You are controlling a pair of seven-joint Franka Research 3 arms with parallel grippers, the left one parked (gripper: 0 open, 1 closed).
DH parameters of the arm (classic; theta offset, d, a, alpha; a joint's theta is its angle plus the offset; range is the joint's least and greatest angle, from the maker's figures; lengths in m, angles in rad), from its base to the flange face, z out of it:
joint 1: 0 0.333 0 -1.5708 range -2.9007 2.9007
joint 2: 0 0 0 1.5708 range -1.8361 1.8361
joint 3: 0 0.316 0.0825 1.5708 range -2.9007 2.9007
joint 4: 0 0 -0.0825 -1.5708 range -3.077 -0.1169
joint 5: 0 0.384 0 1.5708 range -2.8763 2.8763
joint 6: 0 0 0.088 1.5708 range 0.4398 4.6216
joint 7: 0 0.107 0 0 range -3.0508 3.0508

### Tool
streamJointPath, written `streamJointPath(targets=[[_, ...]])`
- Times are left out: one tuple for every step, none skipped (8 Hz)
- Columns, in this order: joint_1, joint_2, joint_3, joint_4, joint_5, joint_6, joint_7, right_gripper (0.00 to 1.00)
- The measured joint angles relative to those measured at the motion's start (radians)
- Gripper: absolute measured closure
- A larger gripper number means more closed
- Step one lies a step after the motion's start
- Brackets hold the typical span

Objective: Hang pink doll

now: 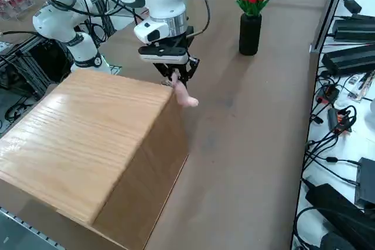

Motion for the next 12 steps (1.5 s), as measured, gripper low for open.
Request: streamJointPath(targets=[[0.000,0.007,0.000,0.000,0.000,0.010,-0.008,0.94],[-0.001,0.012,0.000,0.000,0.000,0.018,-0.019,0.94],[-0.003,0.016,0.000,0.000,0.000,0.023,-0.026,0.94],[-0.005,0.018,0.000,0.000,0.000,0.026,-0.034,0.94],[-0.008,0.017,0.000,0.001,0.000,0.026,-0.040,0.94],[-0.011,0.013,0.000,0.002,0.000,0.025,-0.045,0.94],[-0.014,0.006,0.000,0.002,0.002,0.023,-0.050,0.94],[-0.019,0.002,0.000,0.002,0.004,0.021,-0.056,0.94],[-0.024,0.001,0.000,0.002,0.007,0.019,-0.059,0.94],[-0.025,0.001,0.000,0.001,0.020,0.019,-0.061,0.94],[-0.026,0.001,0.000,0.001,0.037,0.018,-0.066,0.94],[-0.027,0.001,0.000,0.001,0.055,0.013,-0.068,0.94]])
